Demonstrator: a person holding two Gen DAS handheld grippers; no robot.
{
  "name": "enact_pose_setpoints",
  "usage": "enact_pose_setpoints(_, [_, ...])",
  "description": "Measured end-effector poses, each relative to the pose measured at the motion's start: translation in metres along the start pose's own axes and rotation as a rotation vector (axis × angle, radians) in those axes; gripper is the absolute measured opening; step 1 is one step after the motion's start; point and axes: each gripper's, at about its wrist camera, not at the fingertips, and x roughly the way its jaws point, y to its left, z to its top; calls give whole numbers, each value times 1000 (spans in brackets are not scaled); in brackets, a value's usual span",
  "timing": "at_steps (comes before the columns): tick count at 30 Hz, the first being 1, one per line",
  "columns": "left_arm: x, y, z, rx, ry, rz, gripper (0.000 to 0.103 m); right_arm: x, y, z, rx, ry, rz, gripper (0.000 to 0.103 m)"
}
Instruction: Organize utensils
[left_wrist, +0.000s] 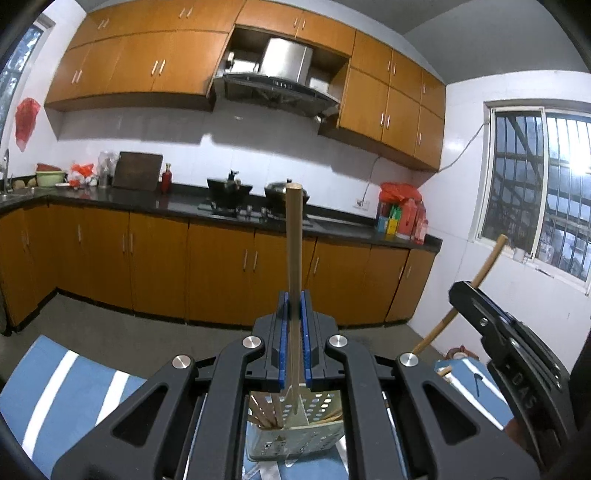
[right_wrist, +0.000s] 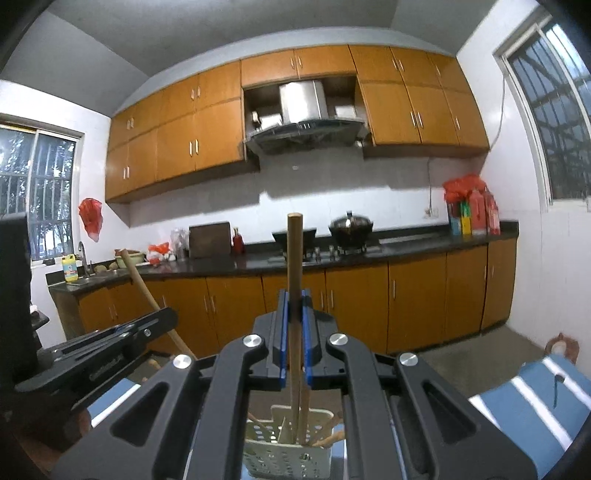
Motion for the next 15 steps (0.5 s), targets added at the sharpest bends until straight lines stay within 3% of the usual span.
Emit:
enact_pose_setpoints(5, [5, 7, -9, -16, 38, 3, 7, 9, -3, -11, 20, 33, -1, 13])
enact_pose_setpoints(7, [-1, 10, -7, -27, 34, 0, 9, 2, -3, -10, 25, 22, -1, 25])
enact_pose_setpoints(9, [-10, 13, -2, -39, 25, -1, 17, -9, -4, -6, 25, 5, -2, 27])
enact_pose_setpoints(10, [-17, 14, 1, -46, 13, 0, 31, -15, -5, -5, 26, -1, -2, 29])
enact_pose_setpoints(11, [-20, 14, 4, -49, 3, 4, 38, -23, -6, -2, 27, -11, -3, 32])
enact_pose_setpoints(12, [-27, 15, 7, -52, -14, 7, 44, -33, -7, 0, 28, -20, -8, 39])
enact_pose_setpoints(15, [-52, 18, 12, -41, -40, 22, 49, -62, -11, 0, 29, -33, -35, 65])
